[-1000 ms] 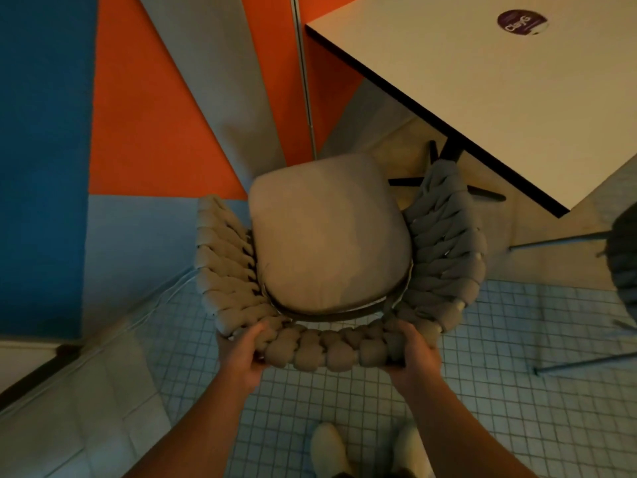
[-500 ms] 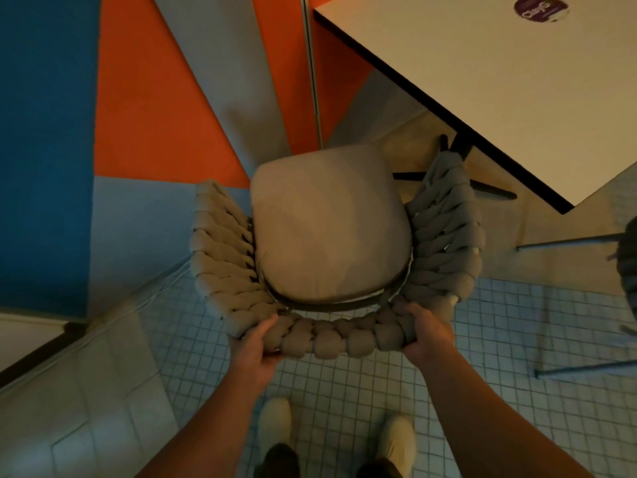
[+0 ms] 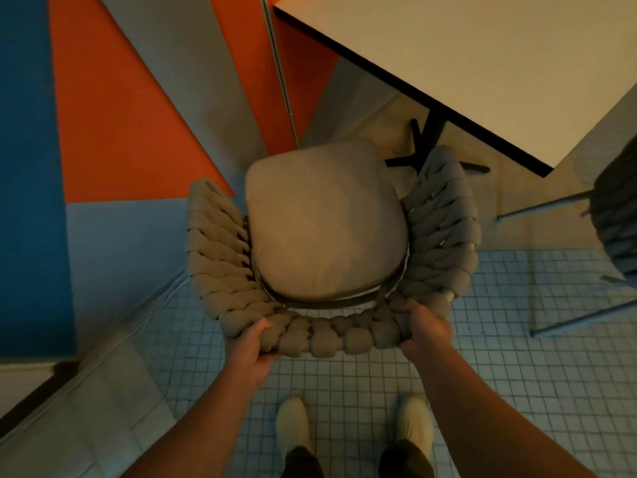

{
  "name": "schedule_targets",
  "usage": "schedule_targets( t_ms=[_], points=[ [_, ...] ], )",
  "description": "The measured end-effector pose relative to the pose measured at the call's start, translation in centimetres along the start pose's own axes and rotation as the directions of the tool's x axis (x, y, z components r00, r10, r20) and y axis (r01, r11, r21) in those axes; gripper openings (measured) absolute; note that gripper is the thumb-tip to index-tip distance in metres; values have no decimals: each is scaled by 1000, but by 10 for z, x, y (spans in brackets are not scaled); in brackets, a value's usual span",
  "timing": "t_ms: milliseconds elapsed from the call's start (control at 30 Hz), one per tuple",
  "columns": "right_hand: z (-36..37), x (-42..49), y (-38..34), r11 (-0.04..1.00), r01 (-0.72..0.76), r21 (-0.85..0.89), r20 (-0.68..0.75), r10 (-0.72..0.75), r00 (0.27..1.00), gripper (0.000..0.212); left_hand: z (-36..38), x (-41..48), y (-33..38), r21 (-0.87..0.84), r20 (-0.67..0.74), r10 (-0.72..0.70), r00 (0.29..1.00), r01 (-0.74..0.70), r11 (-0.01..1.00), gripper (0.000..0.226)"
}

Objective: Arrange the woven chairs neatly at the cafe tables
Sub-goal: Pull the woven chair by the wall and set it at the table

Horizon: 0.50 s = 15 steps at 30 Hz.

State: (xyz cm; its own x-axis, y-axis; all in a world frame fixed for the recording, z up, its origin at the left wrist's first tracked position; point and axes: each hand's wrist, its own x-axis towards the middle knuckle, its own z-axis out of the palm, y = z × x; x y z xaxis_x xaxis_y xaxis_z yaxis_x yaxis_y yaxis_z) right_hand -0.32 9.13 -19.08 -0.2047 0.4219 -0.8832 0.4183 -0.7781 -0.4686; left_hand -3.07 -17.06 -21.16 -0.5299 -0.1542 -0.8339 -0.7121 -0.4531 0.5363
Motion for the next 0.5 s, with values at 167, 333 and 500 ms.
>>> schedule_targets(
  t_ms=[167, 333, 500],
  points=[
    [6, -11, 23, 994, 25, 107, -38, -21, 999, 42, -10, 17, 22, 65, 14, 25, 1000, -26, 998, 52],
    [11, -17, 42, 986, 48, 159, -77, -36, 996, 21, -16, 26, 40, 100, 82, 33, 996, -41, 994, 49],
    [19, -32, 64, 973, 53, 223, -95, -32, 995, 32, -26, 37, 60, 168, 87, 36, 996, -50, 984, 52]
  ],
)
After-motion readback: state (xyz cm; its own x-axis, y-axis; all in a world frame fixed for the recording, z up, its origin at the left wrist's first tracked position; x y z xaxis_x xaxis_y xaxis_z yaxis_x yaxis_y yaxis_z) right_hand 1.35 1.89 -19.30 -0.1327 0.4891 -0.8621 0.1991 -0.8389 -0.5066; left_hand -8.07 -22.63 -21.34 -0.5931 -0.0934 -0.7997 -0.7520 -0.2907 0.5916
